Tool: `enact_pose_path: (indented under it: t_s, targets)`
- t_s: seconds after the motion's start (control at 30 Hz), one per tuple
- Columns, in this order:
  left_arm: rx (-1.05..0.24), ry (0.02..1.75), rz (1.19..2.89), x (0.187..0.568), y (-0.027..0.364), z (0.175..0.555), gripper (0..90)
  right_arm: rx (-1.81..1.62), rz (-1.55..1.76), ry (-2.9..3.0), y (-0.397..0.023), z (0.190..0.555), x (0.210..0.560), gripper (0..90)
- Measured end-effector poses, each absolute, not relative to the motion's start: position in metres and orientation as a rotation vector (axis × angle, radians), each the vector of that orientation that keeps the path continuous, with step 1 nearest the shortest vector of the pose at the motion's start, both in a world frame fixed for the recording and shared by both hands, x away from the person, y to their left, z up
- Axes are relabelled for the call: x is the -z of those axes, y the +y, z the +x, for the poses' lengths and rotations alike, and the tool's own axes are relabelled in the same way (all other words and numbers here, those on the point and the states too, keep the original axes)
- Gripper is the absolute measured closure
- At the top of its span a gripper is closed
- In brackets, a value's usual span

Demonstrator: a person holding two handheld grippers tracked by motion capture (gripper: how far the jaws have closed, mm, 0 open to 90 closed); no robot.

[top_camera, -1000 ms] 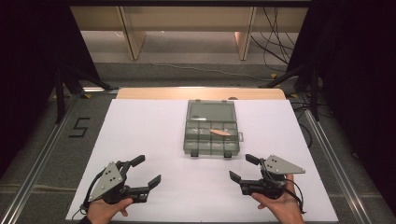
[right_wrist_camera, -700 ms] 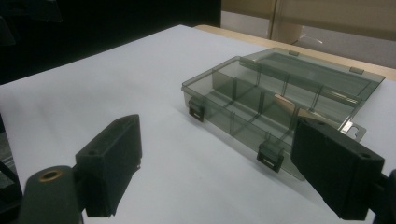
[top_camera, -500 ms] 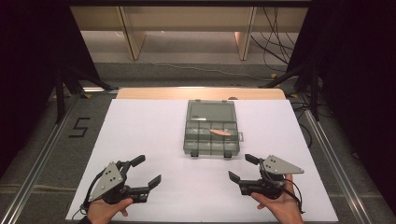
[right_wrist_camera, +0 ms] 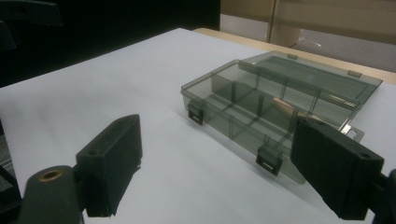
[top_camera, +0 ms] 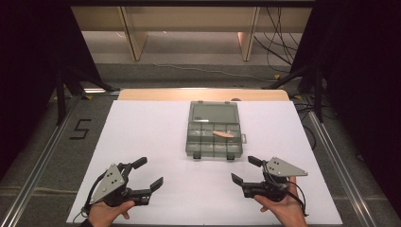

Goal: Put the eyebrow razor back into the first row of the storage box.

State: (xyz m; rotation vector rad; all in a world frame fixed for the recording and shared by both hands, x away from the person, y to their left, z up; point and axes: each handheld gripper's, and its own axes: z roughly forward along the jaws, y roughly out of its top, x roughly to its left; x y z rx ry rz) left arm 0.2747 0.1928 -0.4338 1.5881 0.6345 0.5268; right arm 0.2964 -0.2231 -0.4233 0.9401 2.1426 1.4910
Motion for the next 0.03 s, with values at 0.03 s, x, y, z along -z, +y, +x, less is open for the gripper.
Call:
enact_pose_path:
  t_s: [0.03]
  targets:
    - [-0.527,0.634,1.588,0.4338,0.1928,0.2747,16.5,-1.491,0.94,2.143,-0.2231,0.2964,0.4233,17.9]
